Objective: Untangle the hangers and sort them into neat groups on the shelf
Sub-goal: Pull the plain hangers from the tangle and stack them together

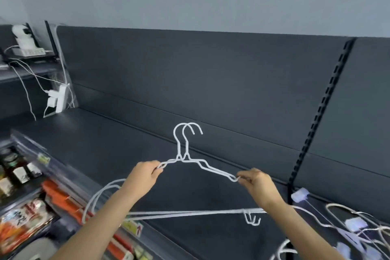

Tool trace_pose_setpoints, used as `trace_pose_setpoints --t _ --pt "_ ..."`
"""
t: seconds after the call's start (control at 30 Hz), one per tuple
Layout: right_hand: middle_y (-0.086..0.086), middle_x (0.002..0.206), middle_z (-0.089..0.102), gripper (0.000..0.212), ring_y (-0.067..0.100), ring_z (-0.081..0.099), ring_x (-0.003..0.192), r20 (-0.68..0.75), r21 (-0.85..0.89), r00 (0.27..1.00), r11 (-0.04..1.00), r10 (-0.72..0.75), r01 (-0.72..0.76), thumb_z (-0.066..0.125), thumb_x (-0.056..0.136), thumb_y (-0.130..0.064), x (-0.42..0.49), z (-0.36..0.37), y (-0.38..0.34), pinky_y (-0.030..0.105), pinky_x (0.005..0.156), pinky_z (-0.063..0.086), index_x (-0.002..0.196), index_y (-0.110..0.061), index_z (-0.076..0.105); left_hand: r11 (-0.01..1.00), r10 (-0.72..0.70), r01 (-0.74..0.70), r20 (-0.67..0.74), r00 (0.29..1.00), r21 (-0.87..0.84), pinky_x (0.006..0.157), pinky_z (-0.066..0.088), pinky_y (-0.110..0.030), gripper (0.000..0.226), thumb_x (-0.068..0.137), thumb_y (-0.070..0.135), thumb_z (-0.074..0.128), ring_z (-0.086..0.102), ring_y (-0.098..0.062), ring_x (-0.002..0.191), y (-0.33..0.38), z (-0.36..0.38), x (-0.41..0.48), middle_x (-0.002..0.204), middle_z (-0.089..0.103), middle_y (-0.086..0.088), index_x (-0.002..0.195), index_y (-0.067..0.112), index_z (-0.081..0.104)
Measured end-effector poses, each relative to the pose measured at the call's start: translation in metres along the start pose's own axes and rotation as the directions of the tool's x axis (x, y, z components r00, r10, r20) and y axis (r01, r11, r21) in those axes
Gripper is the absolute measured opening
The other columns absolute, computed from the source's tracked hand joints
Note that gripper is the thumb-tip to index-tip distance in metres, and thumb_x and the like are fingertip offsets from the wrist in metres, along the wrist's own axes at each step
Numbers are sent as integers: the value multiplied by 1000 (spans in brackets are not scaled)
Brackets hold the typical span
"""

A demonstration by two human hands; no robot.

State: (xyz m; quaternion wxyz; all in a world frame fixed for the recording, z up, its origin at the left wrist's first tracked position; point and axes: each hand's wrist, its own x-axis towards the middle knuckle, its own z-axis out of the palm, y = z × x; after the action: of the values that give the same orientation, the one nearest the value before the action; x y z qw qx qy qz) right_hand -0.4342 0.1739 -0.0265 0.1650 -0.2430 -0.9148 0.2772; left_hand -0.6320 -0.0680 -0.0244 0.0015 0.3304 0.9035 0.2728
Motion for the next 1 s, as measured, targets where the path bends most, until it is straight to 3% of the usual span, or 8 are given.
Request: trace_pose_setpoints --t 0.1,0.2,0.33,0.47,0.57,0.73,0.83,1.0 --pt "9 123 57 31 25 55 112 13 -80 1000 997 -3 4 54 90 -15 24 27 -24 32 100 40 121 -13 59 996 -84 84 3 996 23 58 28 -32 32 90 13 51 39 -25 60 -41 -3 11 54 38 1 60 12 40" --pt "5 141 40 40 23 40 129 27 -148 999 988 43 -38 46 93 -15 35 41 -35 31 107 33 133 -16 46 979 -202 202 11 979 -18 57 26 -31 43 90 7 49 33 -21 58 -73 -5 24 53 34 -1 53 14 27" --pt "4 139 41 42 23 45 124 64 -125 988 984 139 -130 46 93 -17 37 53 -34 29 100 38 135 -14 43 933 -345 348 50 937 -96 60 37 -33 44 88 3 47 45 -26 63 -90 -5 47 70 54 -15 51 11 25" --pt "6 136 46 38 22 49 121 57 -124 981 976 188 -180 48 92 -17 35 60 -30 27 97 39 130 -13 48 927 -374 375 140 917 25 71 45 -35 40 90 13 50 61 -38 90 -87 6 59 93 65 -26 54 12 34" --pt "5 134 47 38 21 49 120 46 -133 982 975 184 -177 47 92 -17 32 60 -27 26 95 40 130 -13 49 929 -360 336 161 919 157 79 46 -36 20 93 19 45 59 -32 96 -80 16 59 104 64 -16 79 7 54" --pt "3 135 46 41 19 45 124 36 -216 985 963 170 -159 46 94 -21 21 58 -21 27 100 38 134 -14 43 863 -267 211 59 962 459 93 38 -34 29 92 31 44 44 -23 117 -63 20 61 123 52 -5 115 16 54" --pt "3 136 46 43 20 44 125 33 -258 984 952 176 -161 45 94 -24 10 56 -17 30 102 38 136 -13 41 891 -113 87 31 993 446 98 35 -34 38 92 33 45 43 -23 119 -40 24 61 127 49 -4 126 18 46" --pt "2 138 44 46 21 42 127 2 -339 982 924 188 -176 43 94 -28 -17 34 -9 34 102 38 138 -14 36 932 127 -158 114 985 327 99 37 -34 36 92 32 46 46 -24 119 16 40 44 126 52 -4 124 17 50"
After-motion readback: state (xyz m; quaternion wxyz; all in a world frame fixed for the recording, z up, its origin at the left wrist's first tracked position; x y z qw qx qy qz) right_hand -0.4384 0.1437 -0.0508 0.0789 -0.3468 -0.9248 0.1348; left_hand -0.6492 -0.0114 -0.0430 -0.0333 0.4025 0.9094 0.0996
